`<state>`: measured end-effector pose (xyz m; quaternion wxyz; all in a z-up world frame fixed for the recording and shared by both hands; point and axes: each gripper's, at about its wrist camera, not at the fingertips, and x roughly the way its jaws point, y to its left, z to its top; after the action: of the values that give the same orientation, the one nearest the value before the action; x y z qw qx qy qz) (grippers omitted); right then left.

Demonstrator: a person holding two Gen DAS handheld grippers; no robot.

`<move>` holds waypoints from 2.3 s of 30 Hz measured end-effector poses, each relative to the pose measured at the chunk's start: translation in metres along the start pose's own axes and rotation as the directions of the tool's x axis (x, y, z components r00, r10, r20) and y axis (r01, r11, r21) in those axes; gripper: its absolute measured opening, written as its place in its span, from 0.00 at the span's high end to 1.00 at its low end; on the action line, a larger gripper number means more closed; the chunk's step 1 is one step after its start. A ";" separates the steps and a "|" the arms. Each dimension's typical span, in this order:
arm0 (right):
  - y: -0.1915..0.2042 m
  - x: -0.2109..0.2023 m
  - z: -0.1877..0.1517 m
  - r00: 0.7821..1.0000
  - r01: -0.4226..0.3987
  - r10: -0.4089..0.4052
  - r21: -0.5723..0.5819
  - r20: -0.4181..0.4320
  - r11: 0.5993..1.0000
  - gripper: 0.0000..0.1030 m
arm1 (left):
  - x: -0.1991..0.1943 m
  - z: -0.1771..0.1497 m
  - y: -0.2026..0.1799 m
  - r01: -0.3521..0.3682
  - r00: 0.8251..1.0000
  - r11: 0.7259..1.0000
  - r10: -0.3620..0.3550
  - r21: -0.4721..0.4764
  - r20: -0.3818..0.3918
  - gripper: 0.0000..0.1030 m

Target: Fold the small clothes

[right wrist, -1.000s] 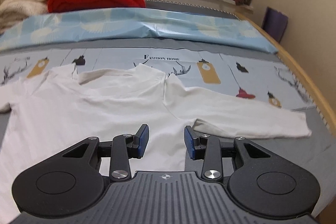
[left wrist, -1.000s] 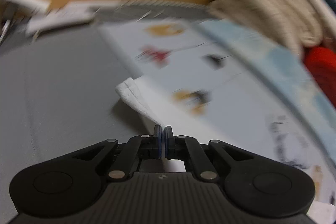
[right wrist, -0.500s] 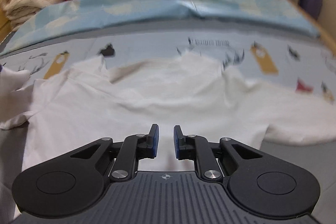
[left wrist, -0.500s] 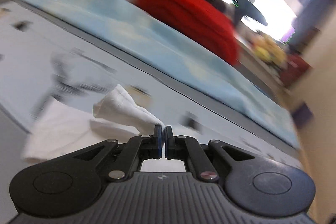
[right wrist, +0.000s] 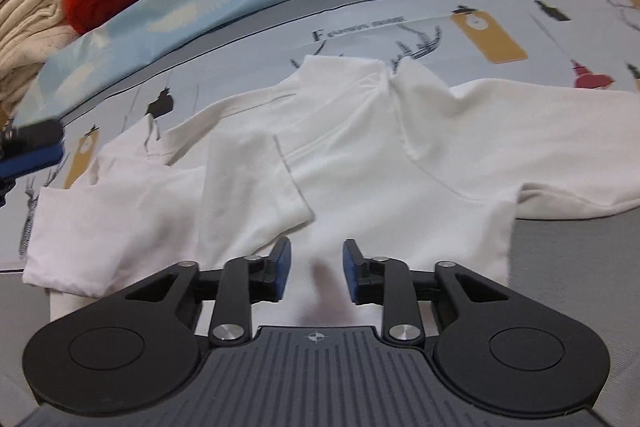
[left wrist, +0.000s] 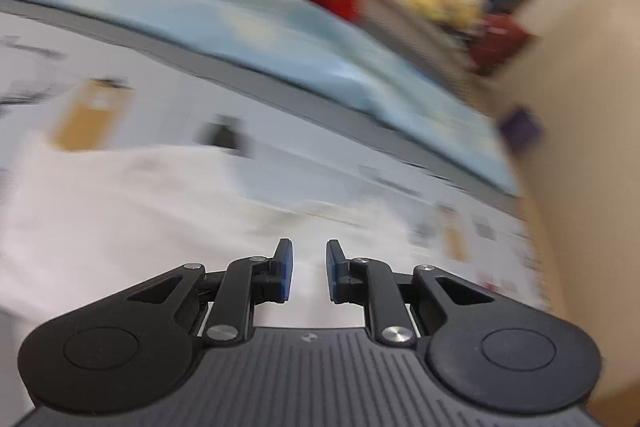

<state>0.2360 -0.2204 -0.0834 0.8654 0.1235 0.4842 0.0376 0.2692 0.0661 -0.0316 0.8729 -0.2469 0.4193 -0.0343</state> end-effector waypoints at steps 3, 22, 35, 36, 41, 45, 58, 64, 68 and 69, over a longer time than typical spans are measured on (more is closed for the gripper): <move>0.002 0.013 -0.001 0.999 -0.032 0.032 0.006 0.001 0.999 0.59 | -0.005 0.015 0.038 -0.120 0.992 0.989 0.123 -0.090 0.024 0.83; 0.017 -0.009 0.030 0.938 -0.077 0.044 0.081 0.344 0.994 0.96 | -0.080 0.071 0.117 -0.313 0.933 0.929 0.340 -0.199 0.117 0.83; -0.084 -0.007 0.024 0.961 0.072 -0.143 0.282 0.239 0.957 0.96 | -0.014 0.037 0.095 -0.231 0.971 0.969 0.223 -0.091 -0.088 0.83; -0.081 -0.008 0.024 0.960 0.065 -0.136 0.275 0.246 0.959 0.96 | -0.007 0.032 0.094 -0.224 0.970 0.972 0.215 -0.073 -0.115 0.83; -0.089 0.005 0.027 0.980 0.147 -0.176 0.249 0.098 0.957 0.90 | 0.019 -0.001 0.111 -0.397 0.870 0.913 0.407 0.095 -0.278 0.83; -0.098 -0.001 0.031 0.962 0.203 -0.246 0.284 0.123 0.937 0.87 | 0.006 0.008 0.109 -0.452 0.869 0.888 0.460 0.084 -0.184 0.85; -0.120 0.014 0.041 0.991 0.083 -0.112 0.333 0.070 0.939 0.83 | 0.011 0.003 0.090 -0.359 0.917 0.933 0.360 0.038 -0.171 0.73; -0.140 0.010 0.040 0.991 0.111 -0.129 0.360 0.025 0.926 0.75 | 0.041 -0.018 0.090 -0.362 0.883 0.932 0.347 0.012 -0.315 0.72; -0.172 -0.009 0.046 0.974 0.157 -0.209 0.409 0.085 0.899 0.74 | 0.023 -0.007 0.052 -0.333 0.919 0.941 0.338 0.062 -0.204 0.70; -0.182 -0.015 0.047 0.969 0.163 -0.226 0.422 0.103 0.892 0.74 | 0.018 -0.005 0.041 -0.303 0.932 0.951 0.310 0.062 -0.186 0.69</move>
<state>0.2580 -0.4078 -0.0928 0.8532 0.2558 0.4250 -0.1614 0.2708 0.0952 -0.0658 0.8265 -0.1598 0.5349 0.0716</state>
